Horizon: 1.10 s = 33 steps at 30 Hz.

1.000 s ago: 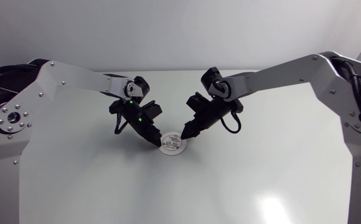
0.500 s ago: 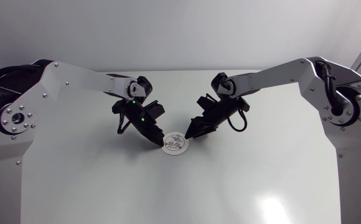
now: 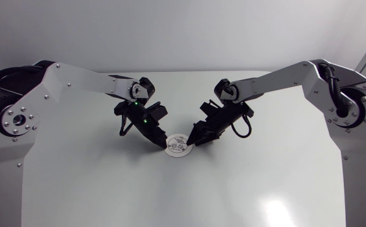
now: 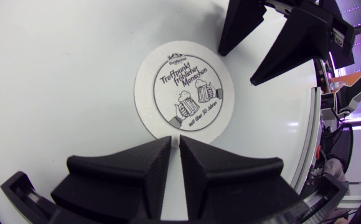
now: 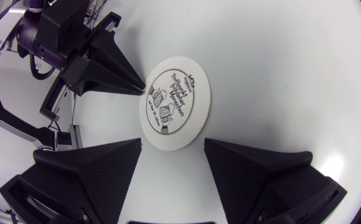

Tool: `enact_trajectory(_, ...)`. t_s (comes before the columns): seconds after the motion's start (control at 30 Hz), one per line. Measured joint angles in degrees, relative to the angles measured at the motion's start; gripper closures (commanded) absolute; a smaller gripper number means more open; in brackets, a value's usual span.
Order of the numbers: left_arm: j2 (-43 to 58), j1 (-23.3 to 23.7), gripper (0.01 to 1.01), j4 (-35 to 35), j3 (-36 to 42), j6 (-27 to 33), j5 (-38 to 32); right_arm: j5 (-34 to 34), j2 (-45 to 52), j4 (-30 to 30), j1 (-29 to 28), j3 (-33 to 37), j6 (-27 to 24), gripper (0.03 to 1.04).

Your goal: Turn the coaster over.

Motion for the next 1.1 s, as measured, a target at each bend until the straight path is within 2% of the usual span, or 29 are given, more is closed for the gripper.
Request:
enact_trajectory(0.33,0.02,-0.44,0.885,-0.15,0.00,0.00,0.44,-1.31,0.00,-0.07,0.87,-0.26,1.77,0.31)
enact_trajectory(1.1,0.04,-0.77,0.885,-0.22,0.00,0.00,1.25,-7.15,0.35,-5.31,0.92,1.05,3.04,0.32)
